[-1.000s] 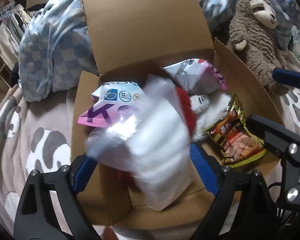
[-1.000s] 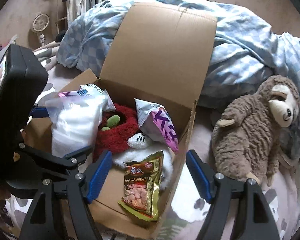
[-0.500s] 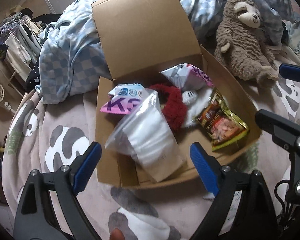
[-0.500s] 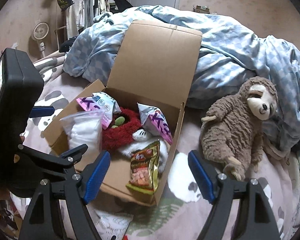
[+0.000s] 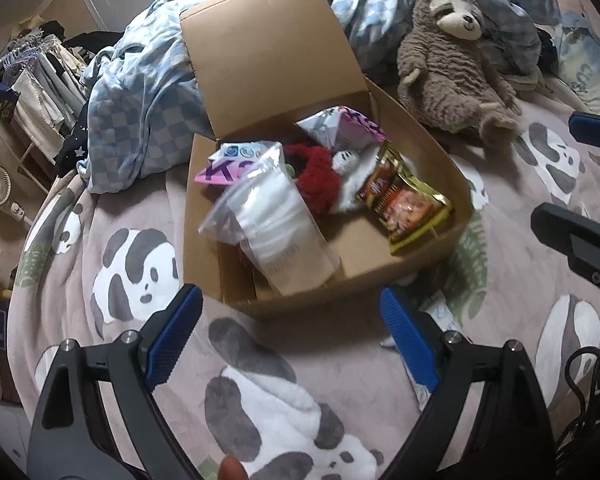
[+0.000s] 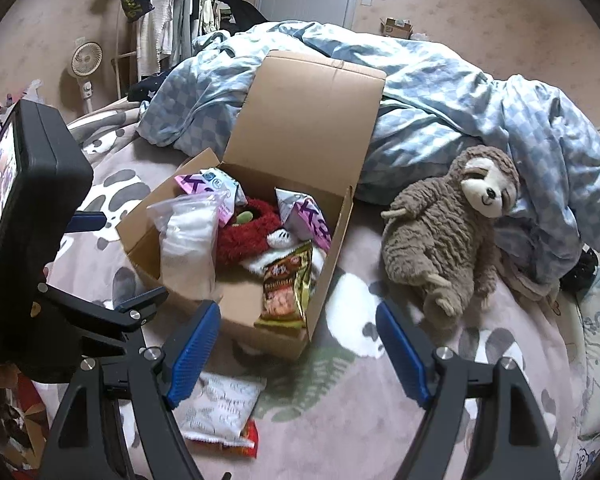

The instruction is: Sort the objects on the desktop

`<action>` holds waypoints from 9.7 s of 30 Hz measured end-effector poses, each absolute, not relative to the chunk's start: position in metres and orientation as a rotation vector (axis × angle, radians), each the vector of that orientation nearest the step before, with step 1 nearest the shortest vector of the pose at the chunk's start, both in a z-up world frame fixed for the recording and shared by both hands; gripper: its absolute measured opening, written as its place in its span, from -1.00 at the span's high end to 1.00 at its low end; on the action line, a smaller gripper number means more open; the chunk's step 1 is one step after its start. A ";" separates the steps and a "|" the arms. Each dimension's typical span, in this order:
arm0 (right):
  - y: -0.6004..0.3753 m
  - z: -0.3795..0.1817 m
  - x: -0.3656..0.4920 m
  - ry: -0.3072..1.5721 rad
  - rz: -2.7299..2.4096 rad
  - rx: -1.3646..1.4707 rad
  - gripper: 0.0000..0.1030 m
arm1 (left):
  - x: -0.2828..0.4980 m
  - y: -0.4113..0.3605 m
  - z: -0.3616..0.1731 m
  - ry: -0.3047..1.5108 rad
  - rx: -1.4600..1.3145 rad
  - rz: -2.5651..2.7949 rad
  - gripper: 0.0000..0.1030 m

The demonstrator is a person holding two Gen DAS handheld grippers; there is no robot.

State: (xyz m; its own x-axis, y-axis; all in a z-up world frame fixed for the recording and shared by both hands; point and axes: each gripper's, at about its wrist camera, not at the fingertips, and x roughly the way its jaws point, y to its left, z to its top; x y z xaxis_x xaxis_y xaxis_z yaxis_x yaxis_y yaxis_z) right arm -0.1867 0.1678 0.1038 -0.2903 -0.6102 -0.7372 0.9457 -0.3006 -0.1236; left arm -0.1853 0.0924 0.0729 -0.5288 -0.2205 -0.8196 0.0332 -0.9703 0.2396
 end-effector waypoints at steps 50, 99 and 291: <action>0.286 -0.079 -0.173 0.754 -1.719 1.051 -0.57 | -0.185 0.164 -0.062 0.085 1.814 -2.495 -0.96; 0.221 -0.103 -0.151 0.695 -1.563 1.070 -0.57 | -0.134 0.089 -0.069 0.205 1.763 -2.384 -0.17; 0.256 0.022 -0.080 0.783 -1.749 0.927 -0.58 | -0.050 0.119 0.032 -0.218 1.465 -2.554 -0.78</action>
